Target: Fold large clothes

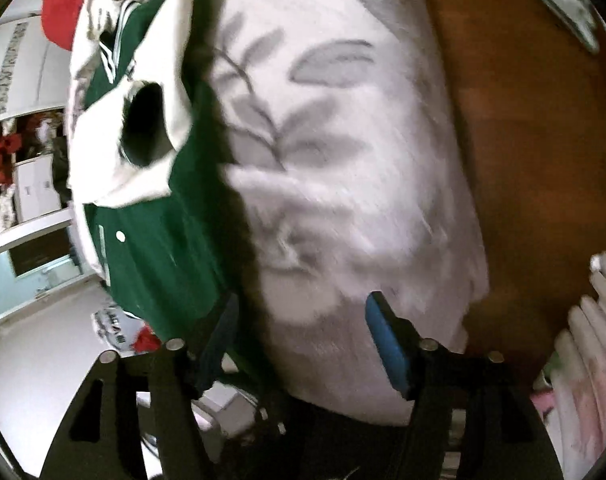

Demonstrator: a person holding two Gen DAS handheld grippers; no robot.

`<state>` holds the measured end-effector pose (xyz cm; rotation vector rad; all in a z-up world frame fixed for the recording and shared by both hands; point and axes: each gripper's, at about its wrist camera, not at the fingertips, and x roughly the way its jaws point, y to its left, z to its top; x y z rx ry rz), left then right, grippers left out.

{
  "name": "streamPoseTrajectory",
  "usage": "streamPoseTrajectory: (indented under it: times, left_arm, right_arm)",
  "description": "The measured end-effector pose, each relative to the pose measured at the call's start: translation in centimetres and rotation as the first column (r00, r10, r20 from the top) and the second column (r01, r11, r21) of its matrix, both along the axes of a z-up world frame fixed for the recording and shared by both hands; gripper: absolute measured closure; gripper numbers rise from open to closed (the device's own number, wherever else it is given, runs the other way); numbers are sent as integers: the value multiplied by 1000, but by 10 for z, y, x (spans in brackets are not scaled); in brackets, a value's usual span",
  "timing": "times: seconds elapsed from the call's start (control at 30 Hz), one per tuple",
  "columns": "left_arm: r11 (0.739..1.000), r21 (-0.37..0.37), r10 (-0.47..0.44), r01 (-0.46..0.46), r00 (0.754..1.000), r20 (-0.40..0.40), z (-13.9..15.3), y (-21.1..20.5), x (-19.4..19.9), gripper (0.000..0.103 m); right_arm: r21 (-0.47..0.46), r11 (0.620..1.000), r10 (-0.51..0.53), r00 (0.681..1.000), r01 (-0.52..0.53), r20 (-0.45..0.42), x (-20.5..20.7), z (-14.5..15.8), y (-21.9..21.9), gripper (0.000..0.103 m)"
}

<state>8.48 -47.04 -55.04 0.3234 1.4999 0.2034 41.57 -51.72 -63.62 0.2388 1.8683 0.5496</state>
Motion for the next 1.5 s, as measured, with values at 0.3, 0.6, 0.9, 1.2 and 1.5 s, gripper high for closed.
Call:
streamPoseTrajectory:
  times: [0.3, 0.6, 0.9, 1.2, 1.5]
  left_arm:
    - [995, 102, 14, -2, 993, -115, -56, 8, -2, 12]
    - [992, -61, 115, -113, 993, 31, -5, 43, -18, 82]
    - [977, -91, 204, -194, 971, 126, 51, 107, -5, 88]
    - [888, -294, 413, -353, 894, 176, 122, 211, -17, 89]
    - [658, -527, 669, -538, 739, 82, 114, 407, -64, 90]
  right_arm:
    - [100, 995, 29, 1000, -30, 8, 8, -21, 72, 30]
    - [343, 938, -46, 999, 47, -10, 61, -55, 138, 16]
    - [378, 914, -113, 987, 149, -115, 84, -91, 220, 58]
    - [297, 953, -58, 998, 53, 7, 77, 58, 323, 85]
    - [74, 991, 103, 986, -113, 127, 34, 123, 558, 85]
